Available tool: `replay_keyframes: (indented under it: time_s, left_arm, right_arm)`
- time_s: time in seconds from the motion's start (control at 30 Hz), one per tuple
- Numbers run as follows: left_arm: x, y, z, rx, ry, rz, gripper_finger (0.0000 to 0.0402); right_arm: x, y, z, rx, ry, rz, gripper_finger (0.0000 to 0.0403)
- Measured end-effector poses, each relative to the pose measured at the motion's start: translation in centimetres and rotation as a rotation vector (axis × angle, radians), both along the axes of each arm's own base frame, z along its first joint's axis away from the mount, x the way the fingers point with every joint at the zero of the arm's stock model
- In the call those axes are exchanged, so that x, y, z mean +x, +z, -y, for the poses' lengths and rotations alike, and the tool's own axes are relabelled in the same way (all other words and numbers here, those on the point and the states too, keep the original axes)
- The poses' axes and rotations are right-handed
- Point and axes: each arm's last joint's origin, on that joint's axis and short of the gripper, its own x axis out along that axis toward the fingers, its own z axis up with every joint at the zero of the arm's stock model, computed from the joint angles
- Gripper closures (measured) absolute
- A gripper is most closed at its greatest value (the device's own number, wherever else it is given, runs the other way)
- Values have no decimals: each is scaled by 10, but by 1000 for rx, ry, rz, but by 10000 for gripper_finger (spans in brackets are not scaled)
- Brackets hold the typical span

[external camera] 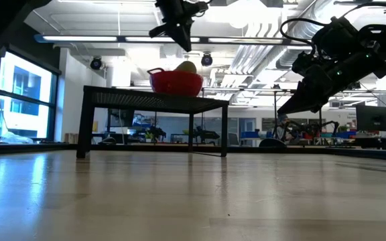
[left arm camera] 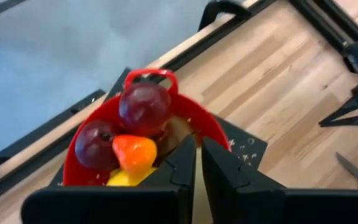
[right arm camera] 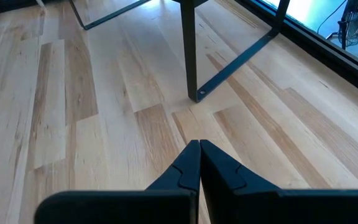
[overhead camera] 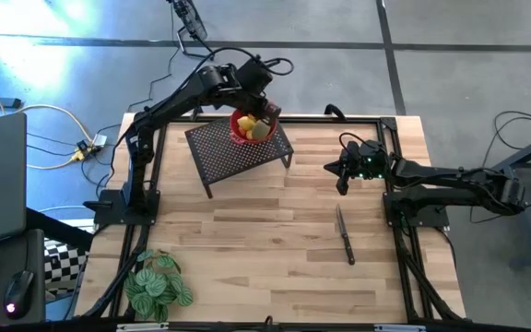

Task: Pick & Place Fruit
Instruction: Put the knife on the shelf

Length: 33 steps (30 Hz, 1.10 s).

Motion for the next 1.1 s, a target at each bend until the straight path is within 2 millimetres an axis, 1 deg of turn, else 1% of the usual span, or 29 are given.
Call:
replay_keyframes:
  time_s: [0.13,0.2,0.3,0.5,0.6,0.7,0.9,1.0,1.1]
  left_arm:
    - [5,5,-2,32,9,68,378]
    - [11,5,5,75,-52,59,378]
    - [24,0,28,136,-147,24,378]
    - [48,-18,91,218,-341,-82,378]
    - [55,-30,121,254,-433,-131,391]
    - [64,-43,145,262,-493,-119,399]
    - [73,-58,179,243,-598,-71,400]
    - [73,-62,189,241,-623,-80,401]
    - [73,-65,192,241,-635,-94,401]
  right_arm:
    - [0,0,0,0,1,0,400]
    - [0,0,0,2,2,-1,400]
    - [0,0,0,4,3,-4,400]
    - [0,0,0,3,1,-3,400]
    - [0,0,0,2,0,-2,400]
    - [0,0,0,2,0,-2,400]
    - [0,0,0,-1,0,1,400]
    - [0,0,0,-1,0,1,400]
    - [0,0,0,1,-1,2,400]
